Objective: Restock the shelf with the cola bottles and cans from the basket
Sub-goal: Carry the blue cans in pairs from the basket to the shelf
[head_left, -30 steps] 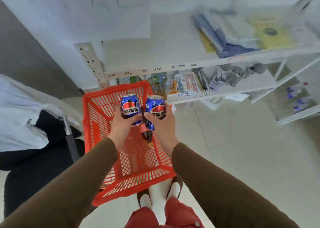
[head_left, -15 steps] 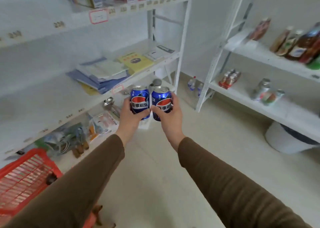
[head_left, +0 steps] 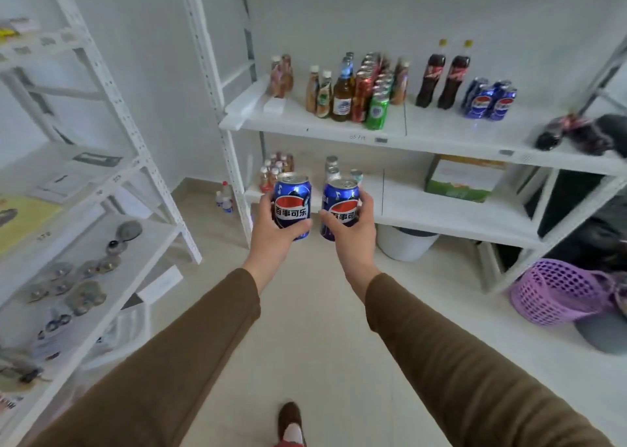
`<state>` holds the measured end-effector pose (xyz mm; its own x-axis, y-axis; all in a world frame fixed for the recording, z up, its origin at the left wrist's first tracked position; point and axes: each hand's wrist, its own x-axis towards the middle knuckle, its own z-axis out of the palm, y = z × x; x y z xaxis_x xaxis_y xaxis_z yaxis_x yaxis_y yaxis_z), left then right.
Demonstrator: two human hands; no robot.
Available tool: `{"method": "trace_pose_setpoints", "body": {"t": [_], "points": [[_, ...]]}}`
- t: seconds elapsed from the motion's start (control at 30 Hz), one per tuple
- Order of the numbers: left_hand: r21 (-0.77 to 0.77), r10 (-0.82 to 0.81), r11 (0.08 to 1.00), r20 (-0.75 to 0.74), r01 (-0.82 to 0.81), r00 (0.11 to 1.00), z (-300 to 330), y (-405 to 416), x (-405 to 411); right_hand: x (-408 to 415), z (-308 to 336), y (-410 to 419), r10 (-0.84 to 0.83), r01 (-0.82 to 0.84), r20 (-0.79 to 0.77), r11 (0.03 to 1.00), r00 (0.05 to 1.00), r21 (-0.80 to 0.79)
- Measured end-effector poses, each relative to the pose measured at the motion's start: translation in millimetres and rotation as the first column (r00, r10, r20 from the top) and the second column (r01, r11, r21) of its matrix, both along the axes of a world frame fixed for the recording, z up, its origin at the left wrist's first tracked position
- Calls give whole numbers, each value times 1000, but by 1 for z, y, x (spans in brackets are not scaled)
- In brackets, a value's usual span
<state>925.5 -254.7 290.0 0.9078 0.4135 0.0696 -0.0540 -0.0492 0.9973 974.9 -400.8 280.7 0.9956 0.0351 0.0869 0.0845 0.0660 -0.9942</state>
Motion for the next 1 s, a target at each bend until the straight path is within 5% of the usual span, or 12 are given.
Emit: {"method": "trace_pose_setpoints", "body": {"t": [0.6,1.0], "points": [[17,-390,920,-25,391,920,-12,-201,436,360,0,-214,-425,415,-39,897,905,-150],[119,-303,941,-115,316,946,-42,-373,629,574,-24,-391,-392,356,-61,883,918,-305]]}}
